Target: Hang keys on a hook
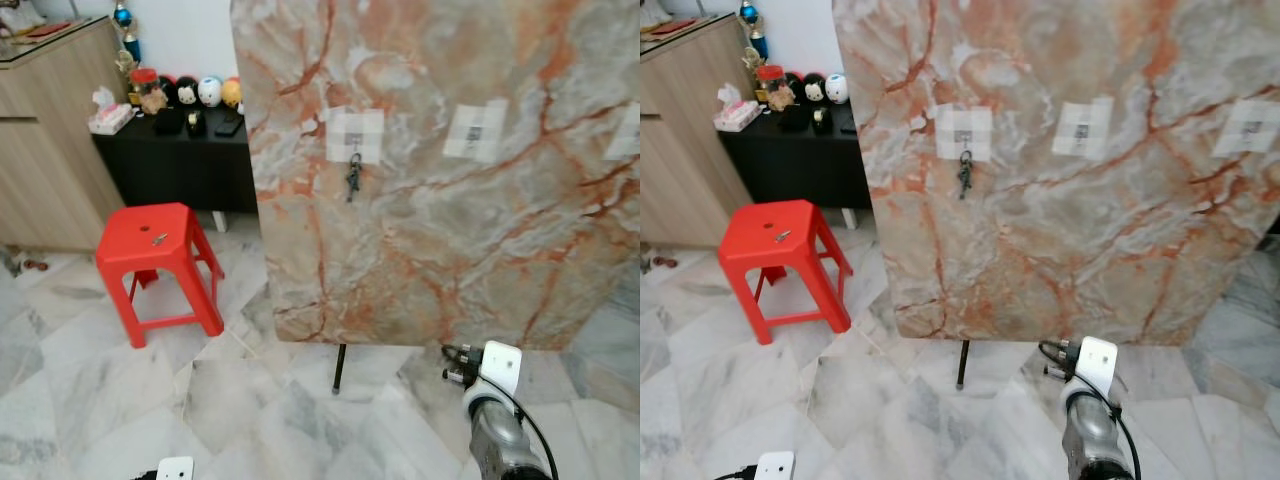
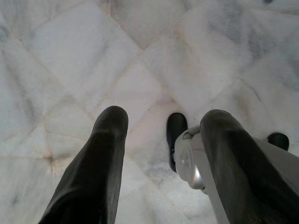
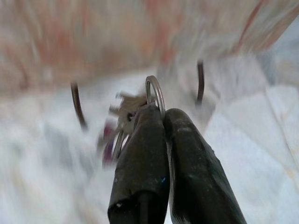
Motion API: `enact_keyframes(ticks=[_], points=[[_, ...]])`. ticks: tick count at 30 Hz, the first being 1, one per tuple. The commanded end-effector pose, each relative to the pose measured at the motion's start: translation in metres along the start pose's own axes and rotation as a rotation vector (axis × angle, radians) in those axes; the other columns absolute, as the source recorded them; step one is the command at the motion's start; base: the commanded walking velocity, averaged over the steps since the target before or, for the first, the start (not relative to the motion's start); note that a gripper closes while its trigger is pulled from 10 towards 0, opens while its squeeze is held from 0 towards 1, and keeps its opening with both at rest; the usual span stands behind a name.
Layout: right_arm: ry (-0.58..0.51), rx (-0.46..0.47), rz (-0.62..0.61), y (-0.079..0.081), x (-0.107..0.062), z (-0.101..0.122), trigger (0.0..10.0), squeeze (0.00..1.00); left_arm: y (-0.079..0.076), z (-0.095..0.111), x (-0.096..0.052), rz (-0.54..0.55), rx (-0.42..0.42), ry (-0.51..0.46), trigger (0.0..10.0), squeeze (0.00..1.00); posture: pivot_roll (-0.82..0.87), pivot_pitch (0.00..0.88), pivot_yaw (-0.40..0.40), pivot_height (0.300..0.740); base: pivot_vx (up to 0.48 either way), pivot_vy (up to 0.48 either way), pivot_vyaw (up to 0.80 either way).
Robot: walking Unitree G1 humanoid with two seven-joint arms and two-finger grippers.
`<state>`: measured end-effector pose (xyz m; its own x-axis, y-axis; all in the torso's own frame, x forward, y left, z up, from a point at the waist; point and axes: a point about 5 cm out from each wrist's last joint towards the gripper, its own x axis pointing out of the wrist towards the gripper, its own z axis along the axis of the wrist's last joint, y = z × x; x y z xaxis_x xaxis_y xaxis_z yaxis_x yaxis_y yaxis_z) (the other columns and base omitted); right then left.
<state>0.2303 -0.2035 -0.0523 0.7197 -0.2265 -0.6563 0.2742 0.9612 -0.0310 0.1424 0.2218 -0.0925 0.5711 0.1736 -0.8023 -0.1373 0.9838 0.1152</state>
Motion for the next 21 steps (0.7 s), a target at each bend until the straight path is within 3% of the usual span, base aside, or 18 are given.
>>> enact_keyframes(ticks=[1, 5, 17, 21], points=[[0.016, -0.016, -0.005, 0.001, 0.0, -0.003, 10.0, 0.0, 0.004, -0.002, -0.001, 0.012, -0.009, 0.005, 10.0, 0.0, -0.03, 0.0, -0.022, 0.74, 0.285, 0.0, 0.0], [0.027, 0.0, -0.01, 0.001, -0.002, -0.008, 10.0, 0.0, 0.003, -0.003, -0.001, 0.012, -0.008, 0.009, 10.0, 0.0, -0.02, 0.0, -0.019, 0.74, 0.285, 0.0, 0.0], [-0.096, 0.029, 0.025, 0.019, 0.004, 0.026, 10.0, 0.0, 0.001, 0.0, -0.001, 0.012, 0.004, -0.017, 10.0, 0.0, -0.03, 0.0, -0.018, 0.74, 0.28, 0.0, 0.0], [-0.104, 0.035, 0.039, 0.022, 0.004, 0.027, 10.0, 0.0, 0.0, 0.001, 0.0, 0.008, 0.011, -0.016, 10.0, 0.0, -0.03, 0.0, -0.017, 0.74, 0.0, 0.0, 0.0]])
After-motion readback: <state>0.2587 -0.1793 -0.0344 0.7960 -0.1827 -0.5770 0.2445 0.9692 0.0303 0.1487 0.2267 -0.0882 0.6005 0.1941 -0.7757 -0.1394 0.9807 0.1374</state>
